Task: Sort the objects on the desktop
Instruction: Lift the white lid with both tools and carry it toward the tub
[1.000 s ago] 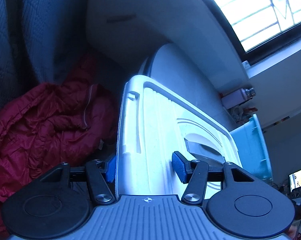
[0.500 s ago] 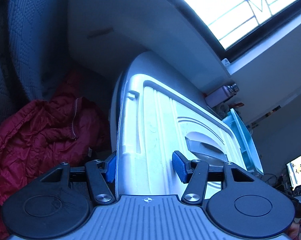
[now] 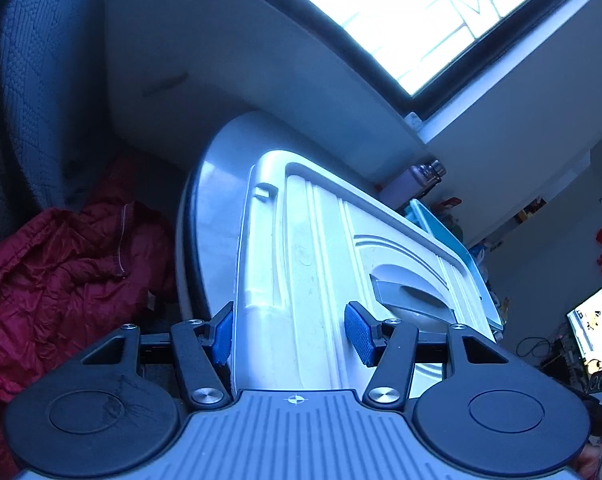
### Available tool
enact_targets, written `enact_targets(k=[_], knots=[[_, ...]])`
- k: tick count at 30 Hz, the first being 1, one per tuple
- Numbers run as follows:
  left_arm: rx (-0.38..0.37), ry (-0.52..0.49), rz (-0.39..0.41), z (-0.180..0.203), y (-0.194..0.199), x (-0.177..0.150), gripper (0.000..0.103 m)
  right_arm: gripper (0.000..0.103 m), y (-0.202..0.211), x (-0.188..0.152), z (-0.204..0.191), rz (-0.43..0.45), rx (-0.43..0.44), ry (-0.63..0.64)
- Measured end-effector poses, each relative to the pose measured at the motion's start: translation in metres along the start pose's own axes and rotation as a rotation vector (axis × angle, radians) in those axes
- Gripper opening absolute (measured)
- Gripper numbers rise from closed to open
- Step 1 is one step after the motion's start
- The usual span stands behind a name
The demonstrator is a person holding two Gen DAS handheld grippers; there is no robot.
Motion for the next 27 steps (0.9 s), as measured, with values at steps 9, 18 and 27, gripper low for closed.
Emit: enact_targets(k=[9,18,27], knots=[[0.061,0.023,0.067,0.075,0.038,-0.045,0.057,0.051,0.053,0.002,0.034,-0.018,0.062,0.064],[0.090,0.027,0.079,0.155,0.051,-0.094,0.057,0.050,0.101,0.003,0.087,-0.023,0.085,0.093],[0.059,-0.024,0.071,0.203,0.046,-0.100,0.057,0.050,0.135,0.006,0.115,0.014,0.066,0.073]])
Point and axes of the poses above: each gripper's, at about its wrist camera, not at the fingertips, and y roughly against the way its jaws point, z to its right, x to its top, the point moved 4 cm from there along -y, roughly the way its jaws point, and after that the axes turned 15 degrees about -y, right-handed, at the moved point
